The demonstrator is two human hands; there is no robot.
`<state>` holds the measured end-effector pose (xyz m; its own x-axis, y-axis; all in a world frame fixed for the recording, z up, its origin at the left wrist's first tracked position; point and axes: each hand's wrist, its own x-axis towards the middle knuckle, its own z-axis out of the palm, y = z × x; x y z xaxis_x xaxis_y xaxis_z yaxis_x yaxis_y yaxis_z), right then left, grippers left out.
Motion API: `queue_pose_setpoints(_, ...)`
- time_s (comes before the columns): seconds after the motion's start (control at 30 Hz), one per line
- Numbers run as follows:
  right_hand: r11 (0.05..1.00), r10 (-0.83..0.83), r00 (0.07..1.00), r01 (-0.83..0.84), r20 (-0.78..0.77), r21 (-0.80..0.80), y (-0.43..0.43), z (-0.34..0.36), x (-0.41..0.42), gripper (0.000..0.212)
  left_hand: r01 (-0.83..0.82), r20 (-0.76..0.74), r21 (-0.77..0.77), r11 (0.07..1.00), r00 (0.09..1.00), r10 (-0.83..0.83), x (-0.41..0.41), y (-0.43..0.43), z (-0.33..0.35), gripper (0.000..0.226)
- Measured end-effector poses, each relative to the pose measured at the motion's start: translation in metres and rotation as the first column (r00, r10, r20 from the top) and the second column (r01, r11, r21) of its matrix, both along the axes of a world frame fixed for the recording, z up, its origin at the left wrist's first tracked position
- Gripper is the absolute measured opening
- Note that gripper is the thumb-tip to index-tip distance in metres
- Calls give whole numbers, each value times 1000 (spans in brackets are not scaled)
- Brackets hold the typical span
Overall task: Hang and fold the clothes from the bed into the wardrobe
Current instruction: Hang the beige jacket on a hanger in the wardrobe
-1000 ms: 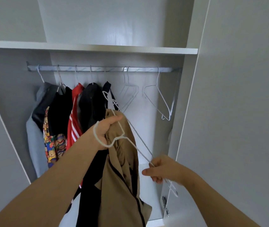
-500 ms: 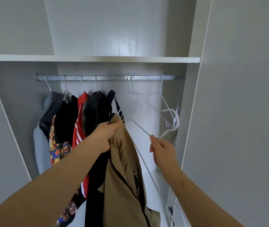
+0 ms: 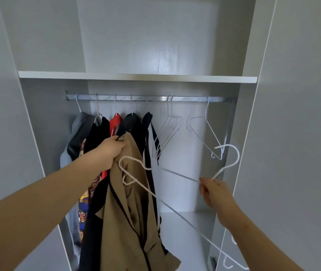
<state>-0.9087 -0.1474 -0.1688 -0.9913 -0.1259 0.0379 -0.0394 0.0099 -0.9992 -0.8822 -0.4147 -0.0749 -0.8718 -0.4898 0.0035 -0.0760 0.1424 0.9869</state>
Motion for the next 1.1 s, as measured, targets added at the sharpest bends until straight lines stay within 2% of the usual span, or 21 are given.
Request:
queue_pose_setpoints(0.07, 988, 15, 1000, -11, -22, 154, -7, -2, 4, 56, -31, 21, 80, 996, 999, 29, 4, -4, 6, 35)
queue_pose_setpoints(0.2, 947, 36, 998, -17, -55, 322, -27, 0, 14, 49, -47, 36, 231, 972, 999, 40, 13, -2, 9, 35)
queue_pose_setpoints(0.4, 965, 47, 999, -42, -13, 260, -45, 8, 24, 32, -106, 42, 375, 921, 994, 98, 29, -7, 2, 34)
queue_pose_setpoints(0.53, 973, 41, 999, -36, -13, 228, -36, 17, 22, 32, -193, 58, 435, 879, 981, 187, 36, -28, 1, 40)
queue_pose_setpoints(0.67, 975, 59, 998, -51, -28, 216, -44, 20, 23, 32, -235, 24, 493, 838, 966, 257, 34, -18, -5, 37)
queue_pose_setpoints(0.83, 981, 98, 993, -86, -62, 174, -78, 15, 27, 15, -68, -10, 552, 831, 996, 88, 31, 27, -8, 31)
queue_pose_setpoints(0.93, 982, 121, 990, -110, -66, 152, -91, 7, 27, 18, 76, -20, 583, 809, 997, -80, 39, 50, -10, 21)
queue_pose_setpoints(1.03, 984, 135, 990, -130, -29, 122, -90, 5, 28, 17, 282, -89, 566, 775, 955, -283, 51, 61, -13, 17)
queue_pose_setpoints(1.1, 994, 101, 995, -101, 13, 44, -84, 6, 26, 16, 421, -161, 504, 754, 904, -397, 55, 55, -13, 16)
